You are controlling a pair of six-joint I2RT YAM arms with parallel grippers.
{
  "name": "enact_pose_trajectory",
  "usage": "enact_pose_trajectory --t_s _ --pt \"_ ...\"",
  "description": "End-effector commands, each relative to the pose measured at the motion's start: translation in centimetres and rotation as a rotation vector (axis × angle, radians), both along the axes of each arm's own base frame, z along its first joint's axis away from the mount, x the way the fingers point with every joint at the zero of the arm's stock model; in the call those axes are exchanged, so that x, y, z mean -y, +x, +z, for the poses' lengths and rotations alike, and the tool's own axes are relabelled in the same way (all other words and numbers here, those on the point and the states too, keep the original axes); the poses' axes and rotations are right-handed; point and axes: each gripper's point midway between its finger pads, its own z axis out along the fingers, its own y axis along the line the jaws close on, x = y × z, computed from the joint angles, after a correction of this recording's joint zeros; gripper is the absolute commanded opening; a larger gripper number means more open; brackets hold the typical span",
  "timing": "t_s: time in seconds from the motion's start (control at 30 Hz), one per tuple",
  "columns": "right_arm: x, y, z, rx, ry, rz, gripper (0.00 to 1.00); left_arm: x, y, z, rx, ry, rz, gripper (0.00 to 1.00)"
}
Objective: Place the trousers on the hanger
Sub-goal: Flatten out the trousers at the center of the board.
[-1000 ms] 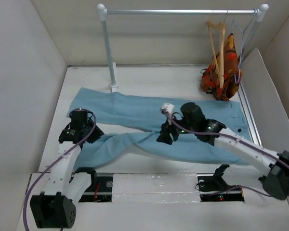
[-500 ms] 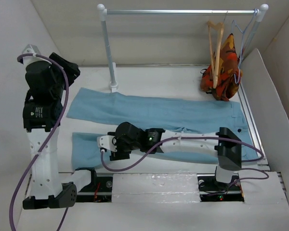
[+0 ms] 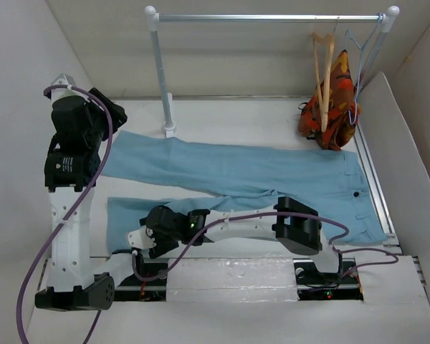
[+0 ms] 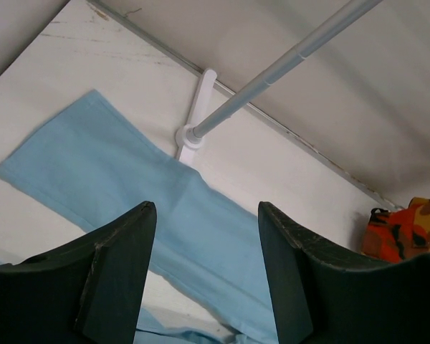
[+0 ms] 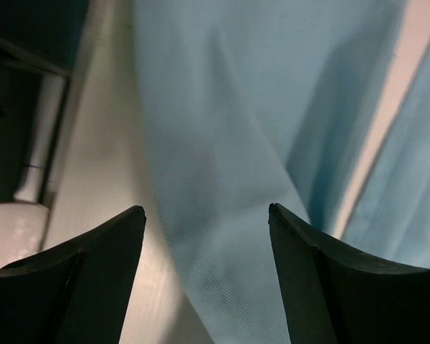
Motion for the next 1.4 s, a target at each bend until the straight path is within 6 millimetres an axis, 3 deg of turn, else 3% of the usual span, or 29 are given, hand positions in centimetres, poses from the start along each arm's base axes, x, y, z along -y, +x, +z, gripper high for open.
enact_pose_trajectory --t_s 0.0,0.07,0.1,0.2,0.23,0.27,0.3,0.37,0.4,0.5,0.6,0.63,0.7,0.73,0.83,0.87,0.9,0.97,1.0,1.03,1.1,1.13,1.23,1.3,1.37 --pt "-2.0 -0.5 0.6 0.033 0.038 0.025 0.75 -0.8 0.4 0.4 0.021 0.055 0.012 0.55" --pt "-2.4 0.7 0.5 0.069 0.046 -0.038 0.74 -0.8 0.5 0.0 0.018 0.065 0.008 0.55" --pt "-2.5 1.4 -0.5 0.089 0.030 -0.072 0.72 -0.8 0.7 0.0 0.019 0.068 0.007 0.55" --pt "-2.7 4.1 -0.1 0.180 0.051 -0.221 0.65 -0.9 0.9 -0.8 -0.005 0.087 -0.002 0.55" --pt "-2.8 4.6 -0.9 0.179 0.053 -0.264 0.57 -1.0 1.0 -1.3 -0.018 0.095 0.002 0.55" --pt "-2.1 6.5 -0.9 0.198 0.050 -0.341 0.44 -1.2 1.0 -1.7 -0.032 0.103 0.006 0.55" --pt "-2.4 7.3 -0.1 0.185 0.079 -0.377 0.18 -1.4 1.1 -2.0 -0.042 0.118 0.009 0.55" --pt "-2.4 8.9 0.9 0.142 0.131 -0.444 0.07 -1.7 1.0 -2.8 -0.063 0.135 0.020 0.55" --pt "-2.0 10.6 1.5 0.131 0.154 -0.474 0.00 -1.8 1.1 -3.1 -0.070 0.143 0.021 0.55" --pt "-2.2 13.3 4.8 0.045 0.263 -0.504 0.00 -1.8 1.3 -4.3 -0.102 0.151 0.013 0.54" --pt "-1.5 15.4 6.5 -0.030 0.328 -0.530 0.00 -1.8 1.2 -5.2 -0.122 0.158 0.010 0.55" --pt "-0.5 17.6 7.0 -0.072 0.362 -0.573 0.00 -1.8 1.1 -6.5 -0.150 0.152 0.007 0.57" --pt "-0.6 18.1 7.3 -0.167 0.397 -0.515 0.00 -1.5 0.8 -7.8 -0.170 0.135 -0.004 0.57" --pt "-0.2 19.0 7.5 -0.188 0.413 -0.509 0.00 -1.3 0.6 -9.4 -0.205 0.132 -0.013 0.55" --pt "0.6 16.8 6.6 -0.198 0.333 -0.417 0.01 -1.3 -0.4 -11.9 -0.274 0.121 -0.014 0.55" --pt "0.6 15.4 6.5 -0.200 0.313 -0.390 0.07 -1.1 -0.7 -12.4 -0.286 0.107 -0.018 0.56" --pt "2.0 14.8 4.7 -0.208 0.262 -0.402 0.26 -1.0 -1.2 -12.9 -0.297 0.100 -0.020 0.56" --pt "3.8 13.6 5.8 -0.196 0.245 -0.417 0.47 -0.8 -2.8 -16.1 -0.389 0.076 -0.016 0.71" --pt "5.4 12.7 4.0 -0.217 0.196 -0.431 0.61 -0.6 -3.4 -17.1 -0.415 0.050 -0.007 0.76" --pt "6.0 12.3 6.0 -0.227 0.252 -0.439 0.65 -0.6 -4.7 -19.7 -0.494 0.037 -0.003 0.82" --pt "6.8 10.7 5.9 -0.285 0.251 -0.386 0.69 -0.4 -6.1 -21.9 -0.544 0.010 0.010 0.83" --pt "7.6 10.1 6.1 -0.297 0.253 -0.379 0.70 -0.4 -7.3 -24.2 -0.600 0.006 0.017 0.84" --pt "9.1 9.5 5.4 -0.302 0.210 -0.393 0.70 -0.8 -8.8 -26.9 -0.659 -0.036 0.098 0.82" --pt "10.4 10.1 6.2 -0.265 0.212 -0.454 0.69 -1.2 -8.5 -26.3 -0.647 -0.058 0.154 0.81" --pt "11.3 9.6 7.6 -0.273 0.254 -0.465 0.69 -0.2 -7.5 -25.8 -0.619 -0.138 0.149 0.80"
